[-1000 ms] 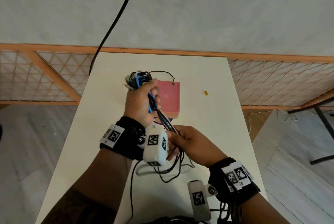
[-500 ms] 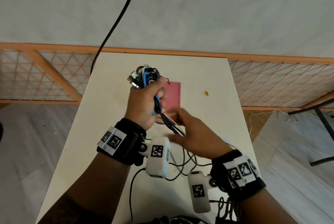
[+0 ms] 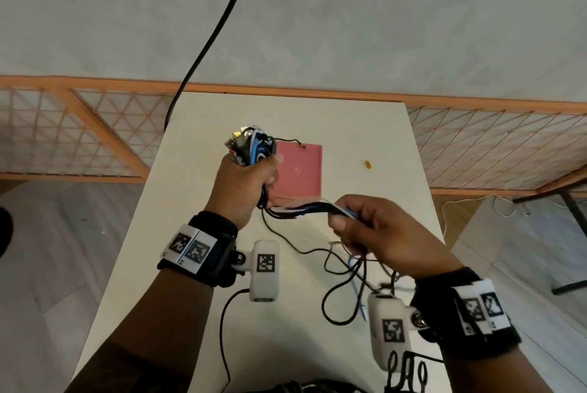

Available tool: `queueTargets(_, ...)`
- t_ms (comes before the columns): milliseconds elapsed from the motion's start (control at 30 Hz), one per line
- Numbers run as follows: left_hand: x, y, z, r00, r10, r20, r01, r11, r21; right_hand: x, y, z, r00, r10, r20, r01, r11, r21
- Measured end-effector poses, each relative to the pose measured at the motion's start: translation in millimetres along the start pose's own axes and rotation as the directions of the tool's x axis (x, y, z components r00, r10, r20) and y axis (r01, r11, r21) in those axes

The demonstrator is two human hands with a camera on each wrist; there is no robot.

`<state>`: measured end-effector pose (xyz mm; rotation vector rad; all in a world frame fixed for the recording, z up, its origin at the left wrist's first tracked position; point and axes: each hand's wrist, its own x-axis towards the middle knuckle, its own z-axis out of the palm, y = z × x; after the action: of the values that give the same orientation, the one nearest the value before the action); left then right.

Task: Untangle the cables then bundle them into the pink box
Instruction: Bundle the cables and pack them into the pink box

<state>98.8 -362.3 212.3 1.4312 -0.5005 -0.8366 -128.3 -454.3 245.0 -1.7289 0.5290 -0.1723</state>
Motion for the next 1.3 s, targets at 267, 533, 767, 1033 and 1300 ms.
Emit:
queueTargets(267, -35.0, -7.4, 34.4, 0.941, -0.129, 0.313, 0.196, 0.962, -0.192, 36.9, -4.6, 27.2, 0.898, -0.141, -0.418, 0.193, 0.977, 0.086)
queueTargets(533, -33.1, -5.0, 33.9, 0.911, -0.075, 0.404, 0.118, 0.989, -0.084, 46.4, -9.9, 31.9, 0.818, -0.113, -0.563, 0.138, 0.99, 0.001)
queueTargets(767, -20.5, -10.0, 35.4, 0.96, -0.142, 0.241, 0.221, 0.913, -0.342, 40.2, -9.4, 28.7, 0.954, 0.128, -0.272, -0.038, 0.948, 0.315)
queueTargets(1033, 2.0, 6.9, 9.7, 0.99, -0.106, 0.089, 0.133, 0.903, -0.409, 7.4, 25.7, 15.8, 0.963, 0.228, 0.142, -0.176, 0.934, -0.31)
queueTargets(1300, -9.2, 14.2, 22.3, 0.982, -0.127, 0.139, 0.147, 0.978, -0.148, 21.6, -5.5, -3.1, 0.989, 0.117, -0.09, -0.13, 0.979, -0.159)
